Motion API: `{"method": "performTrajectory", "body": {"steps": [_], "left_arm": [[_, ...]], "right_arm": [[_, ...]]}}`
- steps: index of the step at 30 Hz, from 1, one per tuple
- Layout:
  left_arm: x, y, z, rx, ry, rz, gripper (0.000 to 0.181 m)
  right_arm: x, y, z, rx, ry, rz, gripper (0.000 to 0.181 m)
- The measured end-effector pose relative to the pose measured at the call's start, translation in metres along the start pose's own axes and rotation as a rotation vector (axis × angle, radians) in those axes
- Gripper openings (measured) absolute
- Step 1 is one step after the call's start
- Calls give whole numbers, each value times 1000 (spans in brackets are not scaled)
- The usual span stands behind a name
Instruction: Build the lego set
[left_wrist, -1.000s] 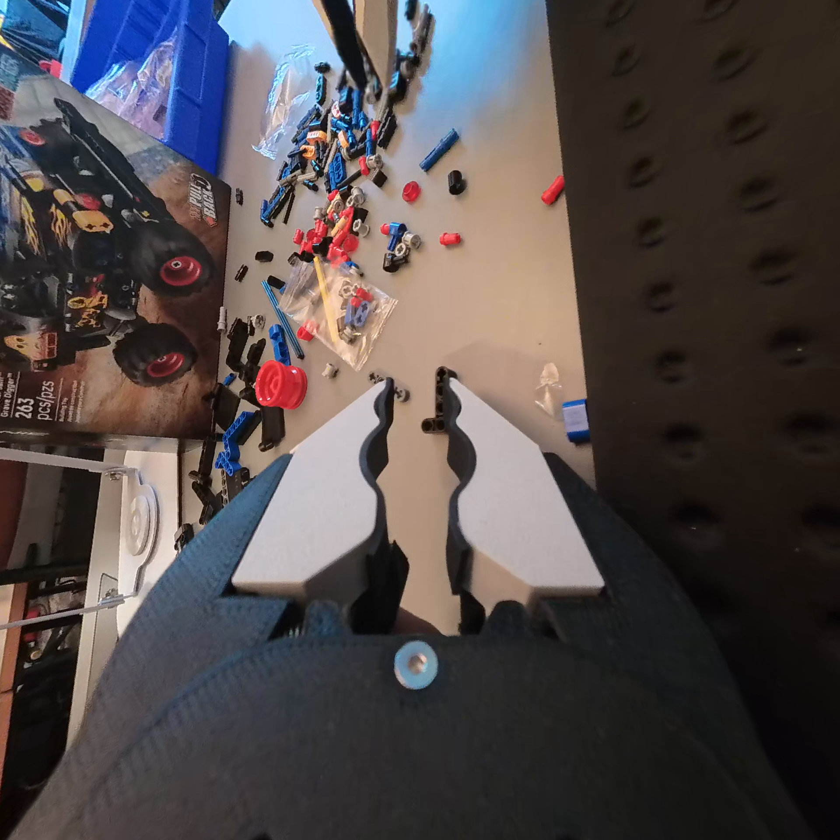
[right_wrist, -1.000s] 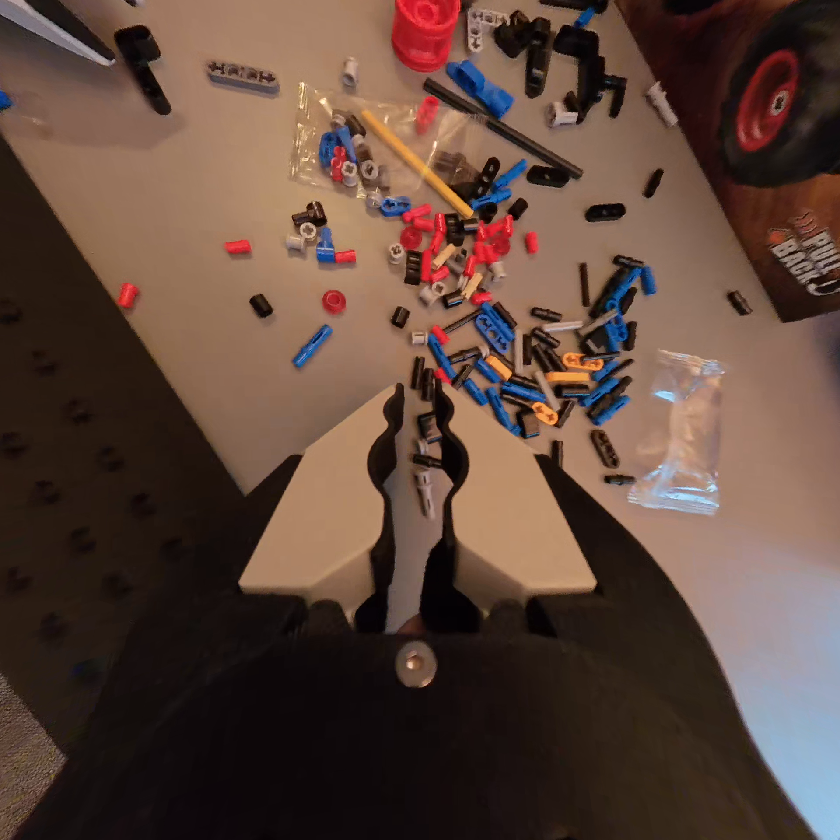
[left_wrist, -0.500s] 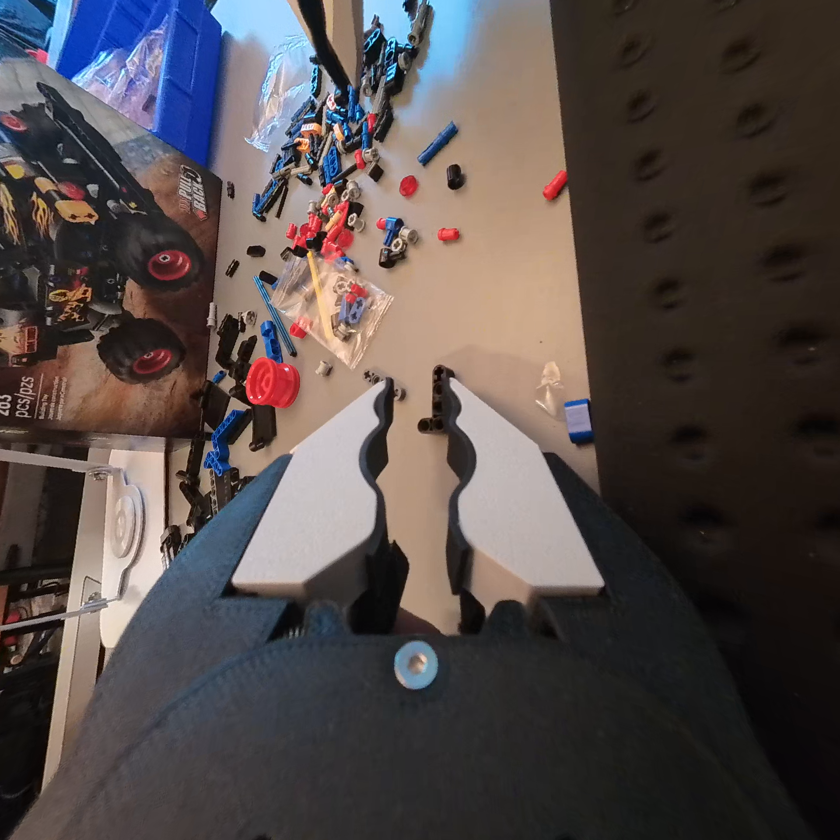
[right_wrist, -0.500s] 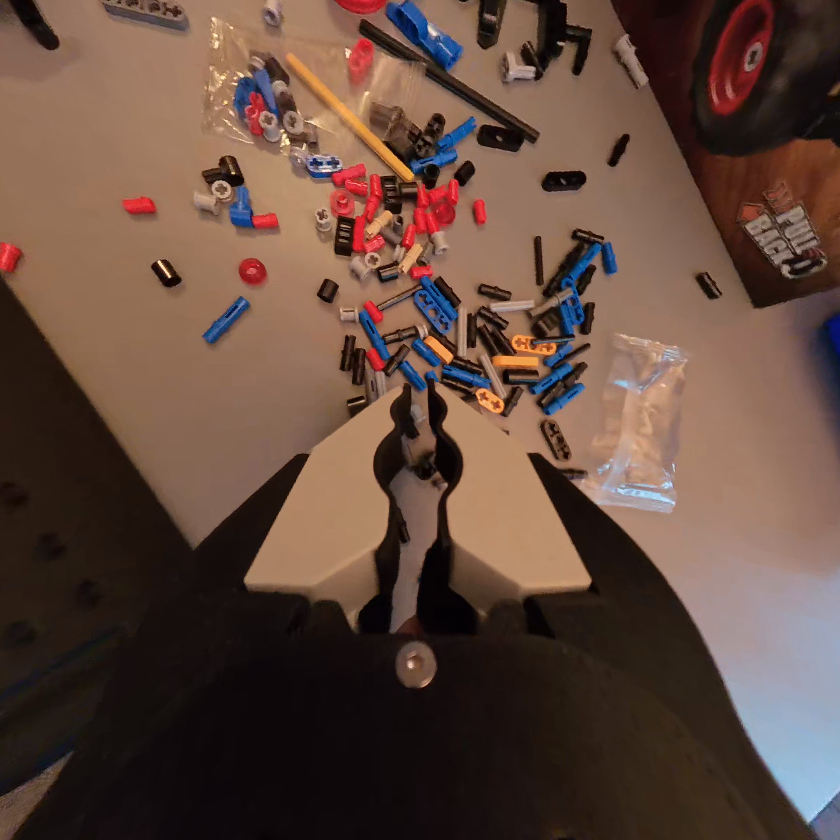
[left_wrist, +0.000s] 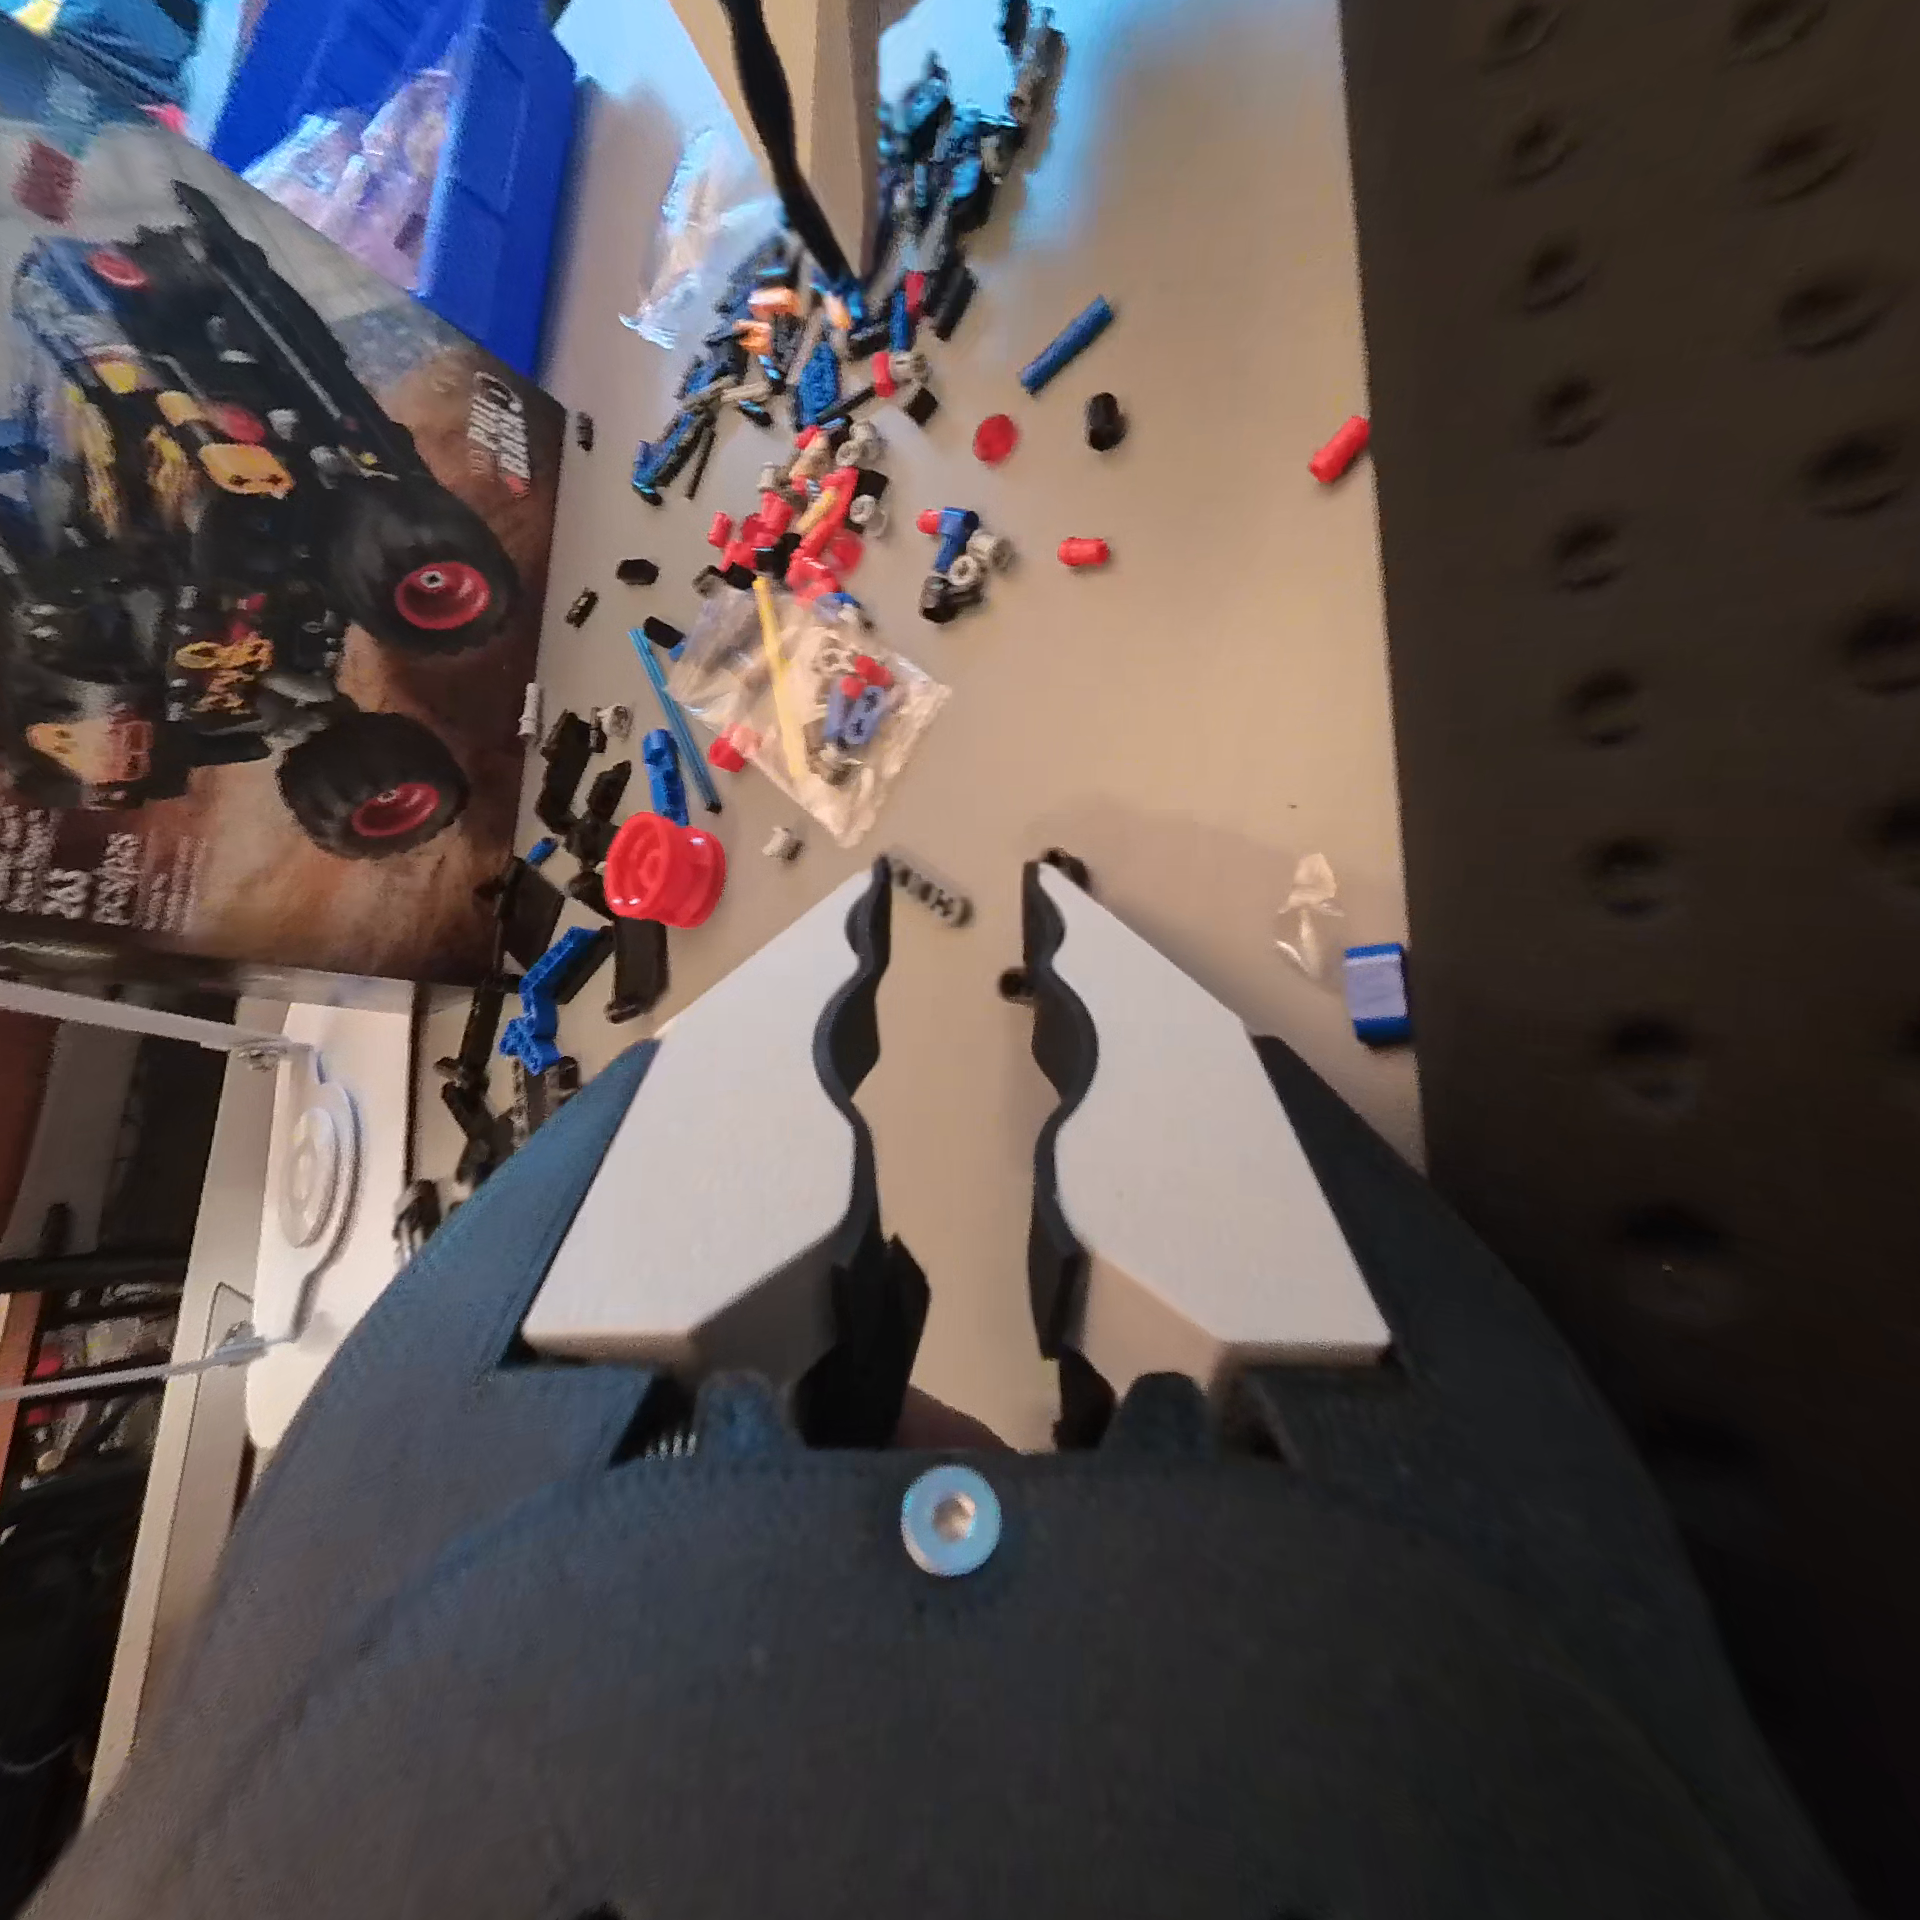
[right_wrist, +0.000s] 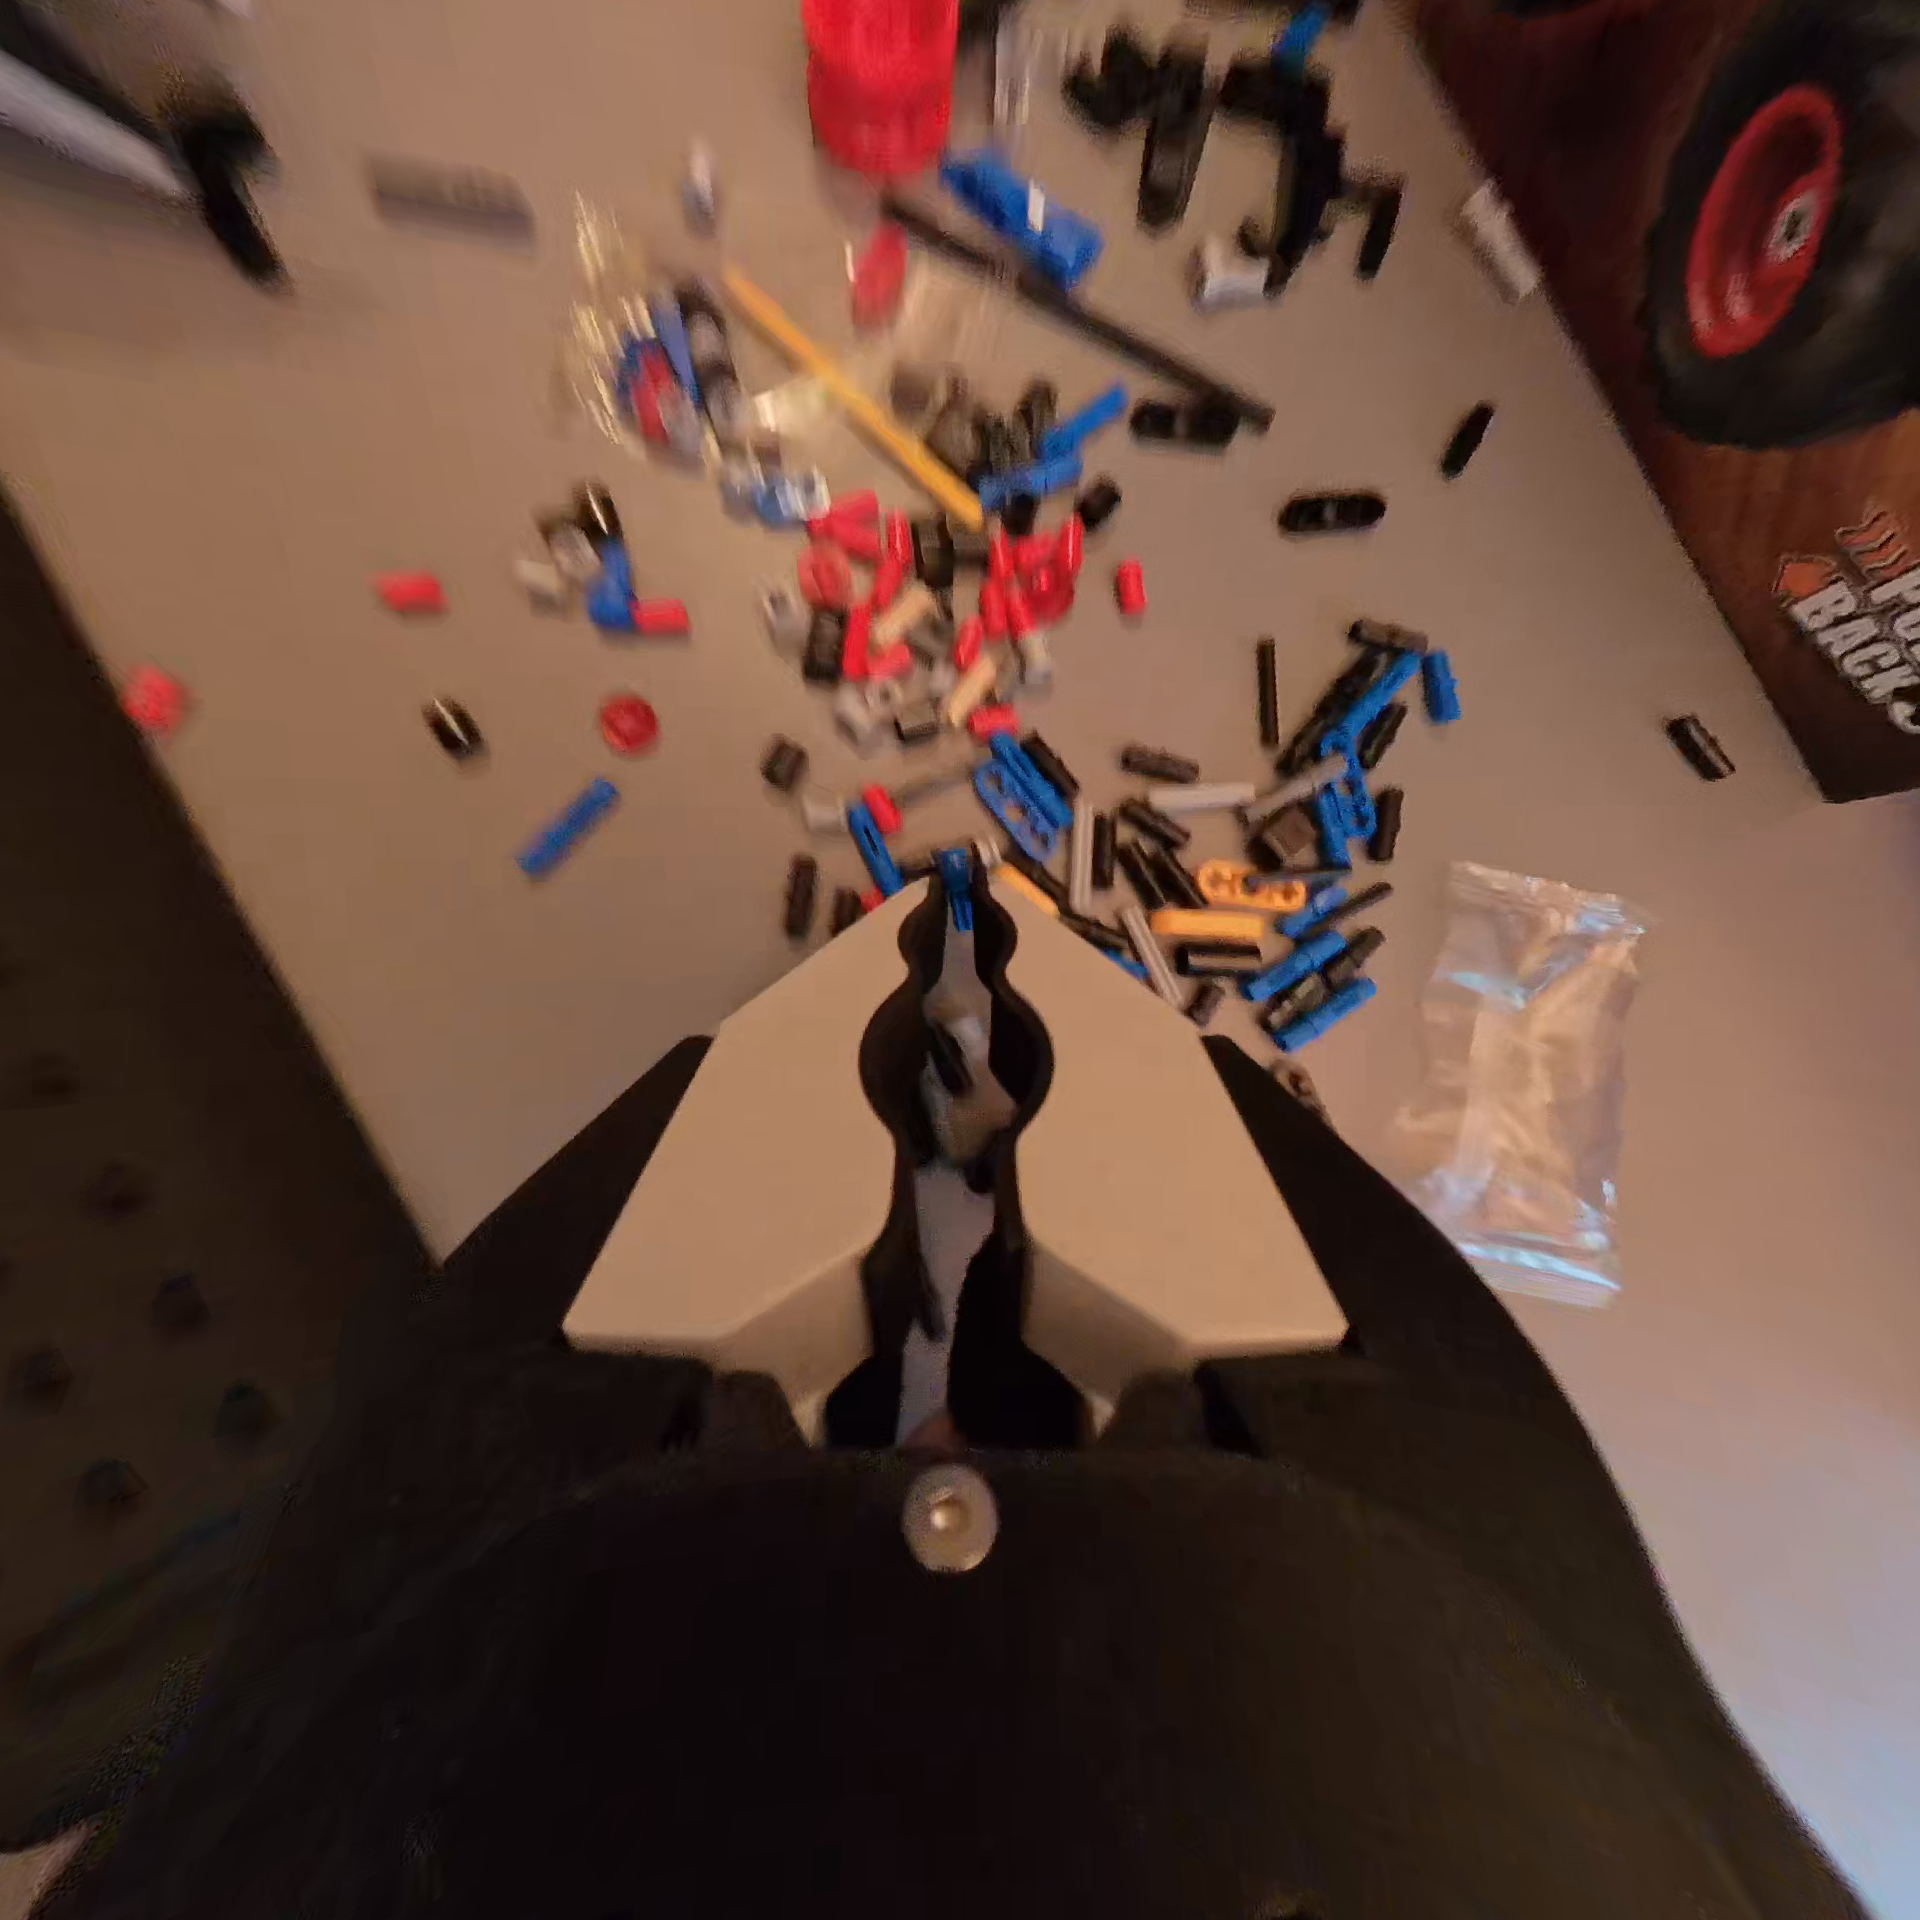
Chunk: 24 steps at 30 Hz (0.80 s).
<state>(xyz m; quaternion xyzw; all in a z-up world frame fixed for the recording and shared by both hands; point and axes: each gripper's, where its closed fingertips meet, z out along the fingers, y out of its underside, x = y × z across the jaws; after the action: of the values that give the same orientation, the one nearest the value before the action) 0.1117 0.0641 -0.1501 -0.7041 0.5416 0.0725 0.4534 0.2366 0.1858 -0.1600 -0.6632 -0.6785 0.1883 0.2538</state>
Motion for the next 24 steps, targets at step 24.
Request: {"method": "performTrajectory", "body": {"steps": [24], "left_arm": [[-86, -47, -34, 205, -394, -143, 12]], "right_arm": [[-93, -195, -14, 888, -505, 606, 3]]}}
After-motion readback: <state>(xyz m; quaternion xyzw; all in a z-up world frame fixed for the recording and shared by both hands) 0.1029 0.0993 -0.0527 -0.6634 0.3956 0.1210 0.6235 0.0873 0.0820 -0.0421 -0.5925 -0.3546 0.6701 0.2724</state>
